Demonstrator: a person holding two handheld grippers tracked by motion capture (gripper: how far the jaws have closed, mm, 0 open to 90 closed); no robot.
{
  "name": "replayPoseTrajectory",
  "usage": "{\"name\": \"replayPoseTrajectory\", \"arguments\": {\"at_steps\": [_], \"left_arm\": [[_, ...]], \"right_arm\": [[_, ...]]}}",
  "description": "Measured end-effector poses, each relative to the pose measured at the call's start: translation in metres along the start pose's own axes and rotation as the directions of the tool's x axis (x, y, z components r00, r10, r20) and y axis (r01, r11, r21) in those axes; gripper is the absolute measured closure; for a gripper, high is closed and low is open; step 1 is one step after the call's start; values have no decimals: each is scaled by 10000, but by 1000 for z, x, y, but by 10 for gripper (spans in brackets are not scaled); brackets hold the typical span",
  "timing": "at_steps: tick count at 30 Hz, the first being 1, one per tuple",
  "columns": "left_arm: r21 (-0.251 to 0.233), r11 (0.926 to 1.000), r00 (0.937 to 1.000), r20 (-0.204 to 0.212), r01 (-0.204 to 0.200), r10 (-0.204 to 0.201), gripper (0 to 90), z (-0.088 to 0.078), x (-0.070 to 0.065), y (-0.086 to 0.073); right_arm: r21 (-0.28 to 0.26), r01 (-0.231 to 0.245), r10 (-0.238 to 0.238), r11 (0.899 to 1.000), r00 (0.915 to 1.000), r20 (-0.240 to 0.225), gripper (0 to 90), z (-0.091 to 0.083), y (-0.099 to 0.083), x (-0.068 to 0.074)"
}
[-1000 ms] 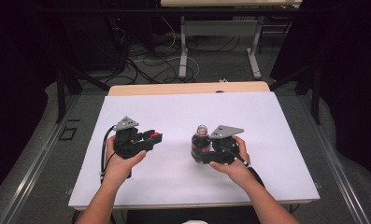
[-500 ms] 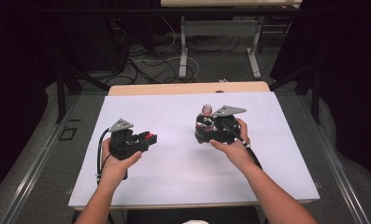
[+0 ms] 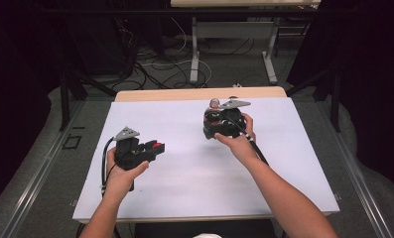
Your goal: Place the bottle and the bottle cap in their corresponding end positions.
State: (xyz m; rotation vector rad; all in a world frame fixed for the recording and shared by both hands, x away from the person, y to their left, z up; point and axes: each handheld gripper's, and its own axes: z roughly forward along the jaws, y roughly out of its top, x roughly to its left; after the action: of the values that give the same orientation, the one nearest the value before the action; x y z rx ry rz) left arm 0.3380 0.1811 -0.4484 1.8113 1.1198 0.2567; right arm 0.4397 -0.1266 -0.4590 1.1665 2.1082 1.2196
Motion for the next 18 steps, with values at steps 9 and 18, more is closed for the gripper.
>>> {"name": "replayPoseTrajectory", "arguments": {"at_steps": [9, 18], "left_arm": [[15, 10000, 10000, -4, 87, -87, 611, -2, 2, 0], [13, 9999, 9999, -19, 107, -107, 611, -2, 4, -1]], "right_arm": [[311, -185, 176, 9993, 9994, 295, 301, 32, -11, -5], [407, -157, 145, 9990, 9995, 283, 300, 48, -21, 4]]}}
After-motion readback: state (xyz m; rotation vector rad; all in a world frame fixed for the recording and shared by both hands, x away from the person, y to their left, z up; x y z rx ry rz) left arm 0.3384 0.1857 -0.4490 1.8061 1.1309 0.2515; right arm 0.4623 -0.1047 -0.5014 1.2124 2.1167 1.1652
